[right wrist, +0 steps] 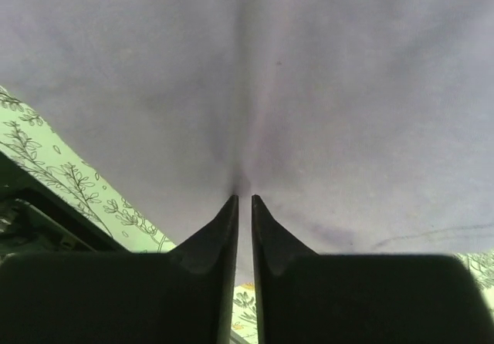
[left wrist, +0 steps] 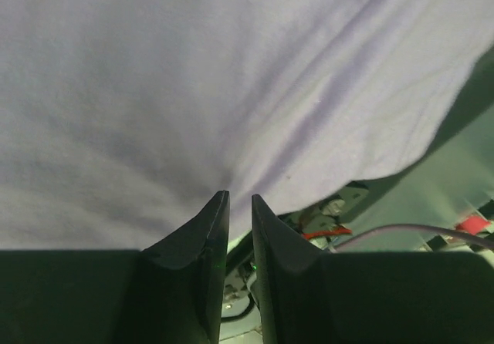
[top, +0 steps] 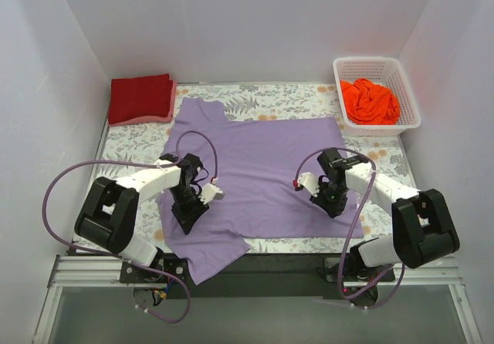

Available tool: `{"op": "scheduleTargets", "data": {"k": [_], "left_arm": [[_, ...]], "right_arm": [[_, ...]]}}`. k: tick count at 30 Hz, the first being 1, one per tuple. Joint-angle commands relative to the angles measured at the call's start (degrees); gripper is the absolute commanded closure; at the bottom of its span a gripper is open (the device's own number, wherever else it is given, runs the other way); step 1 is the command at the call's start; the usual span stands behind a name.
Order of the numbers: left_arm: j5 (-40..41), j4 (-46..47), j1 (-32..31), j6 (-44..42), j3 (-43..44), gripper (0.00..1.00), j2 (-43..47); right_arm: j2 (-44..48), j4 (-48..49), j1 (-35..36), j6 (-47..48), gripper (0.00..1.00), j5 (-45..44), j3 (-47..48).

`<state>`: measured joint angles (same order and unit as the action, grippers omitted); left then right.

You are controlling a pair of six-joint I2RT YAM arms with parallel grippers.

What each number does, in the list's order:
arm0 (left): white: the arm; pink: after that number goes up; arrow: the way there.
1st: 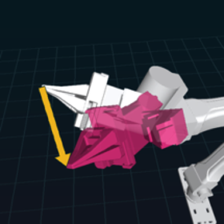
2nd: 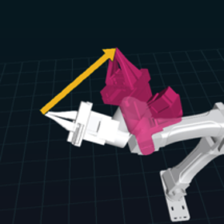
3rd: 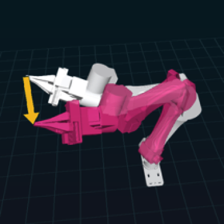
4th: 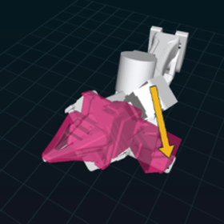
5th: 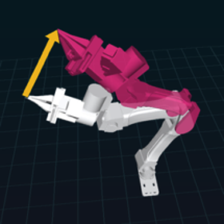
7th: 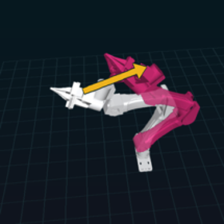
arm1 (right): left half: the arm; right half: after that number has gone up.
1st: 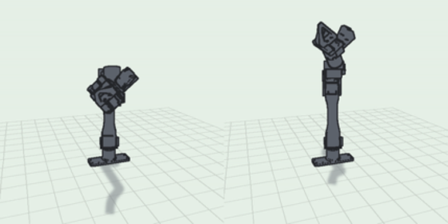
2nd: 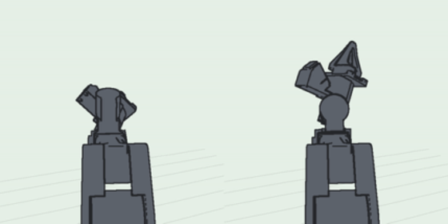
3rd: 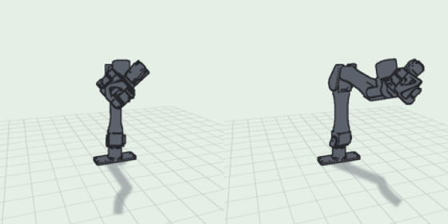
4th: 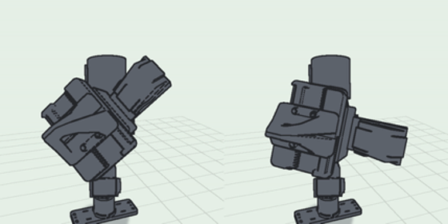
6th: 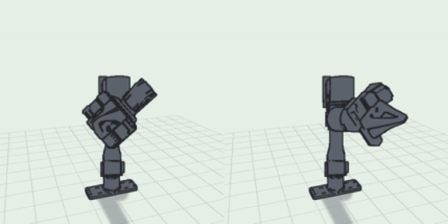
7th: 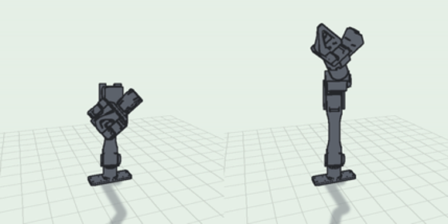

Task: Fold and stack the t-shirts
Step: Flatten the tshirt out

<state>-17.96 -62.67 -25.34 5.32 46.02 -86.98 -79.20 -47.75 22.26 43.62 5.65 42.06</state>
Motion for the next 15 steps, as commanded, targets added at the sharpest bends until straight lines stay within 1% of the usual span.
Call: {"op": "scheduleTargets", "data": {"k": [1, 2, 3, 4, 5, 6, 7, 8, 9, 10, 11, 12, 15], "left_arm": [[-6.1, -3.5, 0.6, -1.5, 9.8, 0.83, 2.7], [-7.7, -5.0, 1.3, -1.6, 12.7, 0.82, 2.0], [-9.4, -5.4, 2.7, -1.5, 16.4, 0.81, 1.6], [-10.7, -5.5, 3.7, -1.2, 19.4, 0.79, 1.0], [-12.8, -4.6, 4.6, -0.9, 25.4, 0.75, -0.3], [-13.2, -3.3, 6.5, -0.2, 27.9, 0.73, -1.1], [-13.7, -1.9, 7.8, 2.3, 30.1, 0.7, -1.8], [-14.4, 1.3, 9.2, 3.4, 34.4, 0.65, -3.8], [-14.6, 3.1, 11.7, 5.1, 36.3, 0.63, -4.9], [-14.5, 4.8, 13.0, 8.6, 38.4, 0.61, -6.2], [-14.8, 7.7, 14.3, 10.3, 40.2, 0.6, -8.4], [-15.3, 8.6, 16.0, 11.4, 43.5, 0.6, -9.7], [-16.1, 11.4, 17.5, 14.8, 47.1, 0.6, -13.1]], "right_arm": [[1.7, -1.7, -3.3, -1.8, 0.81, 2.6, 7.8], [0.7, -1.6, -4.5, -1.8, 0.75, 3.3, 10.1], [-0.2, -1.5, -5.6, -1.8, 0.71, 3.7, 12.4], [-1.3, -1.4, -7.2, -1.8, 0.67, 4.4, 17.6], [-2.6, -0.6, -7.9, -1.7, 0.62, 4.4, 20.0], [-5.4, 0.1, -8.5, -1.9, 0.61, 4.4, 22.9], [-7.2, 1.0, -9.7, -2.5, 0.59, 3.6, 27.5], [-11.5, 2.6, -10.1, -3.4, 0.58, 3.0, 30.5], [-13.9, 3.1, -10.5, -4.2, 0.59, 2.4, 33.3], [-16.6, 3.6, -11.4, -5.1, 0.6, 1.2, 39.4], [-21.8, 3.9, -11.5, -6.1, 0.66, 0.6, 42.5], [-24.4, 4.2, -11.9, -8.3, 0.68, -0.2, 45.4], [-32.6, 6.2, -12.3, -12.5, 0.69, -4.2, 55.3]]}}
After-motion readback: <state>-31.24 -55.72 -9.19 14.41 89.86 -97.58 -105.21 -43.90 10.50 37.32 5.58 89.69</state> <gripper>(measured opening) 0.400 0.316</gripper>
